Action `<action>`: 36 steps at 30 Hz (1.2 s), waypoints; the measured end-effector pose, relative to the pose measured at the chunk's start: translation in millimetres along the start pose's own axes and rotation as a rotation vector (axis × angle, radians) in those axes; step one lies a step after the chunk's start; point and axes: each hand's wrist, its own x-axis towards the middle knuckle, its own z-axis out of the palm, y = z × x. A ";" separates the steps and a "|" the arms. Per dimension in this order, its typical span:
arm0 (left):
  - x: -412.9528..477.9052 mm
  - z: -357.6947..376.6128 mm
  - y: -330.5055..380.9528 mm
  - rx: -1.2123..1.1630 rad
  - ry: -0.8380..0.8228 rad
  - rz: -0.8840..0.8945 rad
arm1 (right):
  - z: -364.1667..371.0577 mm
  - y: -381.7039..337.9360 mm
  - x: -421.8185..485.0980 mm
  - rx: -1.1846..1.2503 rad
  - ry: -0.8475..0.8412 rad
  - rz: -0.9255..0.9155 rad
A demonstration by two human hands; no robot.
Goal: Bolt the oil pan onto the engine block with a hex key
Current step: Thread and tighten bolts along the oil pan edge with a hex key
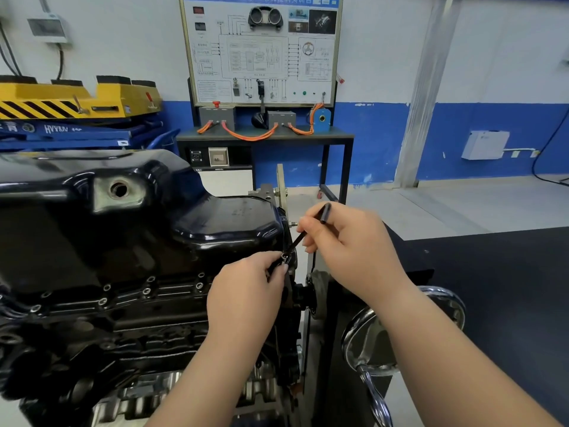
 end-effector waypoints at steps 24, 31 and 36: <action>6.8 -3.1 0.8 -0.017 -0.099 -0.056 | 6.9 -3.8 0.9 -0.040 0.047 -0.002; 11.7 -13.2 -8.8 -0.291 -0.272 -0.167 | 6.9 -11.1 7.7 -0.030 0.004 0.008; 8.7 -12.5 -10.3 -0.333 -0.269 -0.156 | 8.0 -9.3 6.6 -0.025 0.014 -0.006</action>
